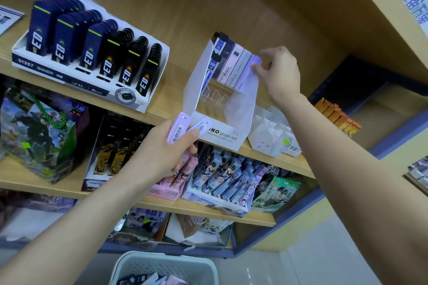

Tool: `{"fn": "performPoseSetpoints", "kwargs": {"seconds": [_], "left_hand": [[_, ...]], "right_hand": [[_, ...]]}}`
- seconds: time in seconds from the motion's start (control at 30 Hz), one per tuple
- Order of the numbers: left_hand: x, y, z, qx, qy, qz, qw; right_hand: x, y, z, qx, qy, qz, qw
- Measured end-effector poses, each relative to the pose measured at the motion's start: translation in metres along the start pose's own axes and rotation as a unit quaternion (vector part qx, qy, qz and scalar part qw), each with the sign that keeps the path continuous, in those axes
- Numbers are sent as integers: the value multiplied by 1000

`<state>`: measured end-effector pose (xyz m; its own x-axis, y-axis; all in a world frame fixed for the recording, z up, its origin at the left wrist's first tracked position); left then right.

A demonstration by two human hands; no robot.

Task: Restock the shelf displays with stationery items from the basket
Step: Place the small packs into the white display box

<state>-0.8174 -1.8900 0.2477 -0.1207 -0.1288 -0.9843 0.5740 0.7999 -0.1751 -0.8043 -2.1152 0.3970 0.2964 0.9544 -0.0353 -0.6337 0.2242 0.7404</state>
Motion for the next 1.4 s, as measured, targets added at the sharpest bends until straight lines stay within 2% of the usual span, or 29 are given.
{"fn": "performPoseSetpoints", "kwargs": {"seconds": [0.07,0.13,0.2,0.23,0.37,0.43,0.5,0.6,0.67,0.73,0.93,1.0,1.1,1.2,1.33,1.4], "left_hand": [[0,0,-1,4,0,7,1000],[1,0,-1,5,2,11,1000],[2,-1,0,8,1,18,1000],[3,-1,1,8,-2,20,1000],[6,-4,1,24,-15,43,999],[8,-4,2,30,-21,42,998],[8,-4,2,27,-24,21,999],[6,-1,0,15,-2,-57,998],[5,3,0,13,10,-99,995],[6,7,1,3,7,-94,996],[4,10,3,-69,-49,-10,996],[0,7,0,-71,-68,10,995],[-6,3,-5,-65,-89,30,993],[-8,1,-6,-58,-73,16,996],[-4,4,-1,-27,2,-79,996],[-4,4,0,-28,7,-78,997]], "right_hand": [[11,6,-12,-42,2,3,999],[26,12,-34,-76,28,64,995],[41,17,-63,-64,60,137,987],[49,17,-78,-31,68,168,983],[72,12,-123,186,89,221,953],[75,11,-132,215,79,262,938],[75,16,-135,179,75,301,934],[70,22,-139,110,108,301,941],[68,23,-144,92,121,303,941],[66,21,-151,89,126,305,940],[72,17,-163,173,43,305,936],[77,19,-161,199,11,321,926],[82,20,-157,227,6,314,922],[80,20,-149,234,7,316,919],[65,27,-126,154,-40,336,928],[57,34,-110,93,-51,336,936]]}}
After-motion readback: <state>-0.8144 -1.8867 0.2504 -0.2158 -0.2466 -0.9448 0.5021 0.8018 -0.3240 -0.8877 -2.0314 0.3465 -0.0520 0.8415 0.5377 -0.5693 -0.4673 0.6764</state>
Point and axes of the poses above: each hand's wrist, its own z-axis towards the middle knuckle, its own y-axis out of the back of the hand, x = y × z, the point moved 2 cm from there along z, towards the middle knuckle, and after that the axes turned 6 degrees about y, right-handed, at the moved point
